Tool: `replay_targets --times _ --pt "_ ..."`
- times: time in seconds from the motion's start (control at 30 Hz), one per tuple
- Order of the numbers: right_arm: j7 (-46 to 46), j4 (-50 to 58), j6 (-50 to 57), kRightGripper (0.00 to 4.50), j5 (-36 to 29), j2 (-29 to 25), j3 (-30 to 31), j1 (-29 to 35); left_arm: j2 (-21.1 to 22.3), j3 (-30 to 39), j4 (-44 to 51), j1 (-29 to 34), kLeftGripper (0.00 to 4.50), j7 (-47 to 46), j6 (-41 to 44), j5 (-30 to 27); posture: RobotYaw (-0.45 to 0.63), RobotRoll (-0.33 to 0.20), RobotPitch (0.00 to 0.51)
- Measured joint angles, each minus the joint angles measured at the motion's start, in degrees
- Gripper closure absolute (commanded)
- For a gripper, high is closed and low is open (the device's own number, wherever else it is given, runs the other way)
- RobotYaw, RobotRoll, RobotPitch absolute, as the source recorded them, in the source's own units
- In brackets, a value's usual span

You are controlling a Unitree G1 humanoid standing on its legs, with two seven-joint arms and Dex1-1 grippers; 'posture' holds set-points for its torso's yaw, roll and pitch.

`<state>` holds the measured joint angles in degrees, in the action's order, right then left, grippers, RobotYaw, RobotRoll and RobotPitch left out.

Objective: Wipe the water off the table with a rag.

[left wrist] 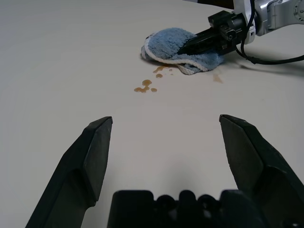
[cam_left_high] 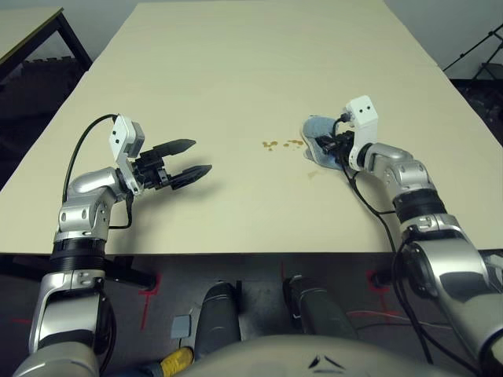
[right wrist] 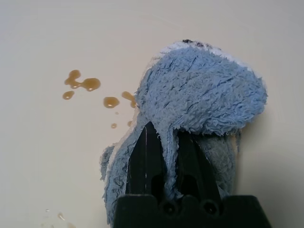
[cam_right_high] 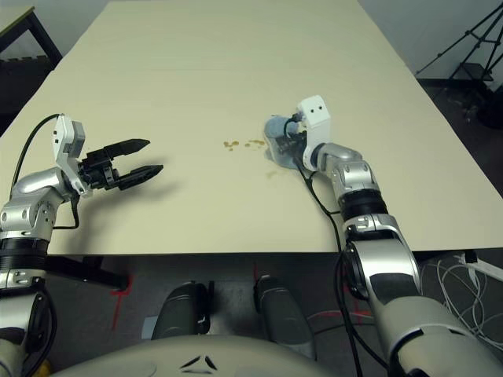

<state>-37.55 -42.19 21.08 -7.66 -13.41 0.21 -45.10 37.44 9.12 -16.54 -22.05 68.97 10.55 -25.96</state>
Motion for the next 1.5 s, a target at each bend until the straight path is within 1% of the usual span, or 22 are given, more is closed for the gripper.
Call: replay_targets --times 0.33,0.47,0.97,1.1,1.17,1.3,1.5 --pt "-3.5 -5.4 -3.3 4.5 4.2 6.1 3.6 -4.3 0.4 1.2 0.1 0.6 0.0 -0.3 0.2 -0.2 -0.08 0.0 0.106" --pt "-4.5 -6.5 -4.2 4.5 5.2 8.5 4.0 -5.3 0.5 1.5 0.3 1.6 0.0 -0.4 0.2 -0.2 -0.07 0.0 0.108" --pt "-7.9 -5.0 -5.9 4.5 8.8 14.9 8.2 -4.6 1.1 2.2 2.2 4.2 0.0 -1.8 0.5 -0.9 -0.06 0.0 0.11" --pt "-8.3 -5.7 -6.2 4.5 8.9 14.6 8.2 -5.2 1.0 2.2 2.3 4.3 0.0 -2.1 0.5 -0.9 -0.06 0.0 0.109" --pt "-8.5 -6.8 -6.7 4.5 8.9 13.5 8.2 -6.0 0.9 2.2 2.4 4.3 0.0 -2.2 0.5 -1.0 -0.06 0.0 0.109" --pt "-8.7 -9.8 -7.2 4.5 8.5 9.9 7.8 -8.1 0.9 2.1 2.3 4.2 0.0 -2.1 0.5 -1.0 -0.08 0.0 0.107" --pt "-9.9 -12.0 -7.2 4.5 7.4 4.3 7.0 -9.1 1.0 2.1 1.7 3.0 0.0 -2.1 0.5 -0.9 -0.09 0.0 0.107"
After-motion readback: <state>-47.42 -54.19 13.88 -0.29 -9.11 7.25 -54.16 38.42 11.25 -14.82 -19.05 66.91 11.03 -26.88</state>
